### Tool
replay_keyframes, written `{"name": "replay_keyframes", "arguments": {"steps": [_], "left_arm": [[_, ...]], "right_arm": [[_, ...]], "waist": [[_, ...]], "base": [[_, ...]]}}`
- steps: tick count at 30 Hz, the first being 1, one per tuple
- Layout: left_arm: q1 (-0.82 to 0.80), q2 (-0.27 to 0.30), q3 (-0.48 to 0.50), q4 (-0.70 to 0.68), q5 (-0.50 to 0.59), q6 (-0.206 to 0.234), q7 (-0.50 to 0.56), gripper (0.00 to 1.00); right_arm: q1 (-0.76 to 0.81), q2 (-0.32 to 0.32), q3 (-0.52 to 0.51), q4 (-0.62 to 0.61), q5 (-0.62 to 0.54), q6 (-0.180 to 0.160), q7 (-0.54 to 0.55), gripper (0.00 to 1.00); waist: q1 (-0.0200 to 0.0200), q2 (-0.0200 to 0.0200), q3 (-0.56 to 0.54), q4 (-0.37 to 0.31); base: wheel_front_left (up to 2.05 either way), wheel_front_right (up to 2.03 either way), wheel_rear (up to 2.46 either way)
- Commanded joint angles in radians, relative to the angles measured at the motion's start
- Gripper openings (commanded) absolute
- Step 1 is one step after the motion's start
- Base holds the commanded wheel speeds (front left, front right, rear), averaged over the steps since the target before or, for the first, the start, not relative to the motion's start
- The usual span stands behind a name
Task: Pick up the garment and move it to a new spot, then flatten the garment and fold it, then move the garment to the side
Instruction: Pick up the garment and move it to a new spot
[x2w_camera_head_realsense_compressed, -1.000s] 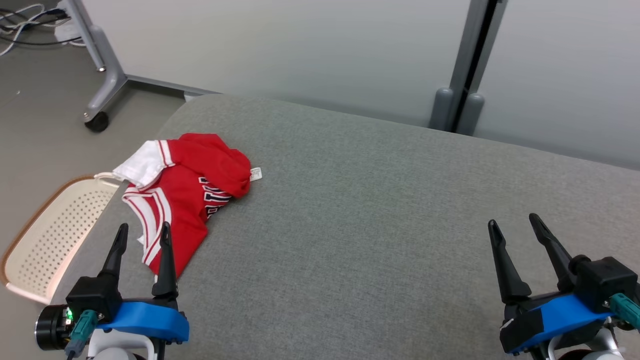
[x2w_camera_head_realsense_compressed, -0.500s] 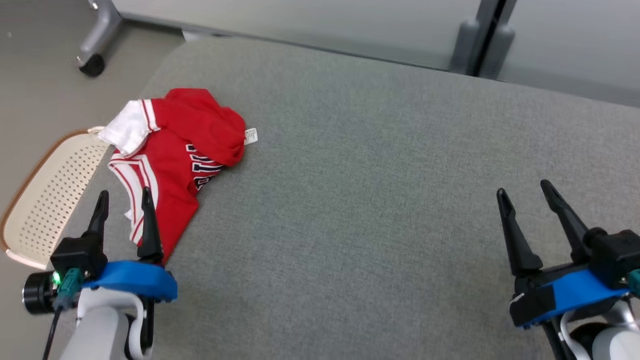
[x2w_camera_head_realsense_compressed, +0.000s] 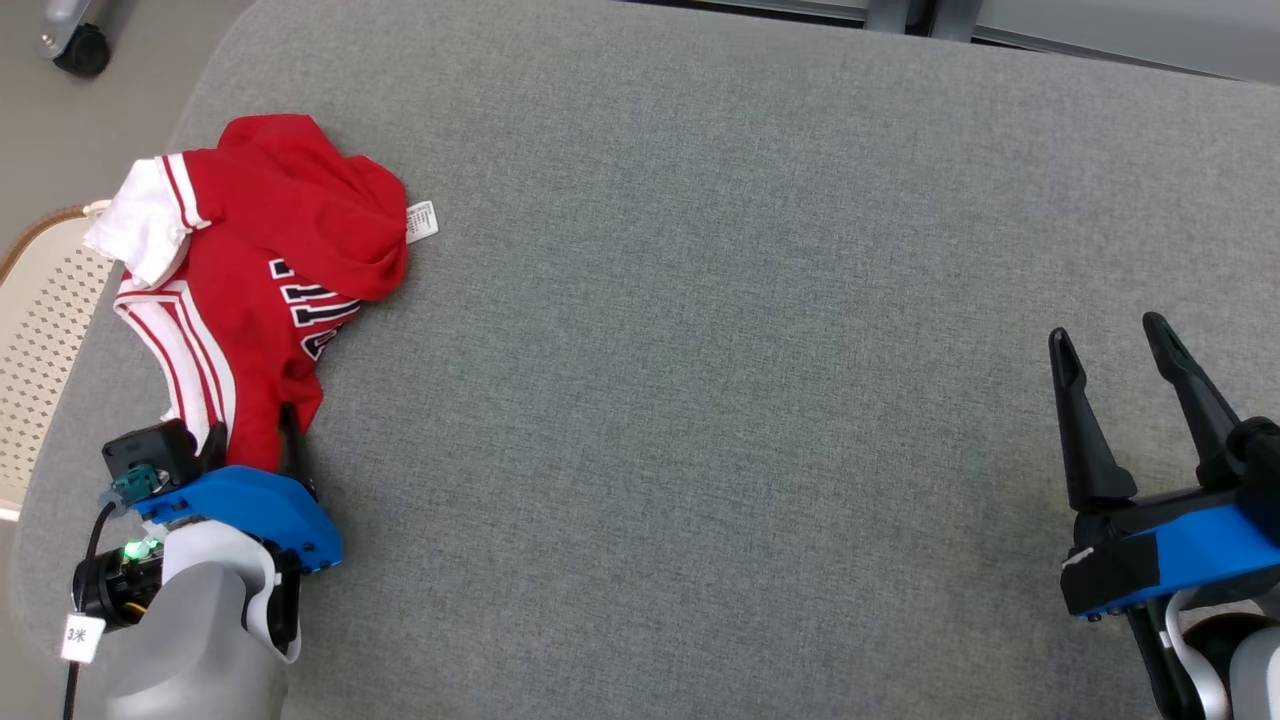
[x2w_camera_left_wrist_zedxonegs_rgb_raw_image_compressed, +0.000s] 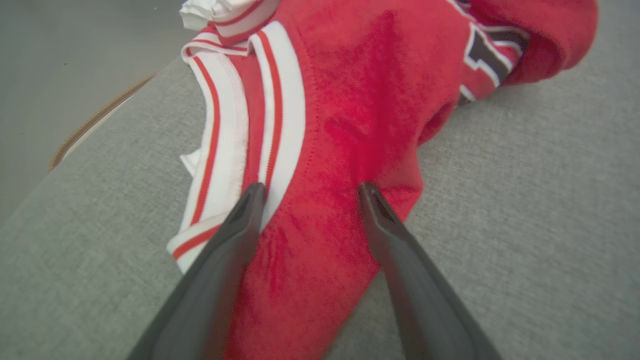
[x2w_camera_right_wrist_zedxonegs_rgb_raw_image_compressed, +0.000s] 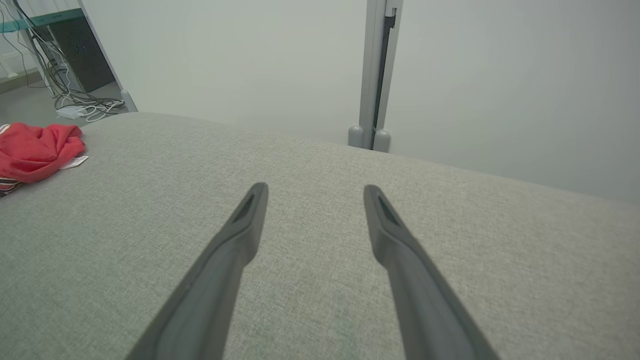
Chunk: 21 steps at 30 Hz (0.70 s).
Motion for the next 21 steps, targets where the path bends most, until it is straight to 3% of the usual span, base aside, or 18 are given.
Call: {"name": "replay_keyframes", "arguments": {"steps": [1, 3, 4, 5, 6, 13, 16, 21], "left_arm": [[-0.039, -0.008, 0.006, 0.079, -0.018, -0.02, 0.033, 1.0], [-0.045, -0.013, 0.009, 0.112, -0.027, -0.03, 0.045, 1.0], [-0.051, -0.016, 0.009, 0.137, -0.033, -0.038, 0.048, 0.9], [-0.06, -0.017, 0.009, 0.154, -0.037, -0.043, 0.043, 0.34], [-0.067, -0.017, 0.008, 0.169, -0.039, -0.048, 0.038, 0.0], [-0.073, 0.018, 0.025, 0.121, -0.021, -0.043, -0.03, 0.0], [-0.022, 0.033, 0.071, -0.015, -0.002, -0.019, -0.03, 0.0], [0.14, 0.007, 0.146, -0.341, 0.085, 0.023, -0.03, 0.0]], "right_arm": [[-0.005, -0.004, -0.005, -0.01, -0.003, 0.0, 0.0, 1.0], [-0.003, -0.004, -0.006, -0.013, -0.004, 0.0, 0.002, 1.0], [-0.003, -0.003, -0.007, -0.016, -0.006, 0.0, 0.004, 1.0], [-0.005, -0.003, -0.007, -0.018, -0.007, 0.0, 0.006, 1.0], [-0.008, -0.003, -0.006, -0.02, -0.009, 0.0, 0.006, 1.0], [-0.013, 0.002, 0.009, -0.022, 0.007, 0.0, -0.004, 1.0], [0.0, 0.011, 0.017, -0.013, 0.009, 0.0, -0.015, 1.0], [0.03, 0.016, 0.041, 0.012, 0.017, 0.0, -0.036, 1.0]], "waist": [[-0.0001, -0.0002, 0.003, -0.004], [-0.0001, -0.0002, 0.004, -0.006], [-0.0001, -0.0002, 0.004, -0.007], [-0.0001, -0.0002, 0.005, -0.008], [-0.0001, -0.0002, 0.005, -0.009], [-0.0001, -0.0002, -0.038, -0.021], [-0.0001, -0.0002, -0.077, -0.032], [-0.0001, -0.0002, -0.168, -0.066]], "base": [[0.0, 0.0, 0.0], [0.0, 0.0, 0.0], [0.0, 0.0, 0.0], [0.0, 0.0, 0.0], [0.0, 0.0, 0.0], [0.0, 0.0, 0.0], [0.0, 0.0, 0.0], [0.0, 0.0, 0.0]]}}
